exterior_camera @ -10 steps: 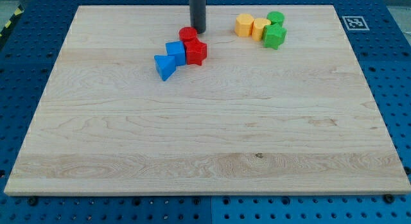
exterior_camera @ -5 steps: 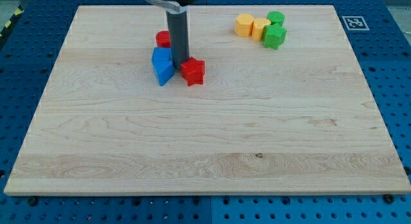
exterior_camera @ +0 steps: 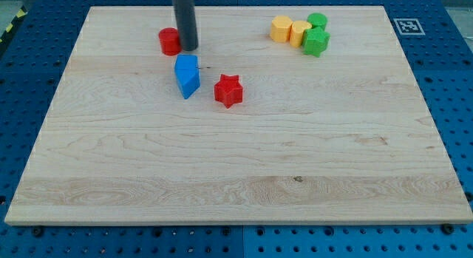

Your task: Separate the red blocks from the blue blocks

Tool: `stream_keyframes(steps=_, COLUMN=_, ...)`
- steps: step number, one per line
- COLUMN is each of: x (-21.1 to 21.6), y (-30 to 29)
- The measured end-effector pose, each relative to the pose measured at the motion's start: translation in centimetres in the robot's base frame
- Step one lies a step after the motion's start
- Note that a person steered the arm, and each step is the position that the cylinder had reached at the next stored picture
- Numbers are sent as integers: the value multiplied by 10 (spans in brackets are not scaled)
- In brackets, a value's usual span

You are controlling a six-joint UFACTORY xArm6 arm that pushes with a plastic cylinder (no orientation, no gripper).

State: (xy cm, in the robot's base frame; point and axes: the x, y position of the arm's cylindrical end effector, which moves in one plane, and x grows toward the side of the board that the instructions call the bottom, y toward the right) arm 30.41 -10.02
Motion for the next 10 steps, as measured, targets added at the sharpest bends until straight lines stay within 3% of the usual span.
stream_keyframes(steps=3, x=78, y=1)
stream_keyframes(steps=4, x=78, y=-17)
stream_keyframes(steps=5, x=44, y=-65)
stream_keyframes(steps=7, x=6, y=-42)
stream_keyframes(steps=8, x=4, y=-26)
stream_keyframes(steps=10, x=25, y=-93)
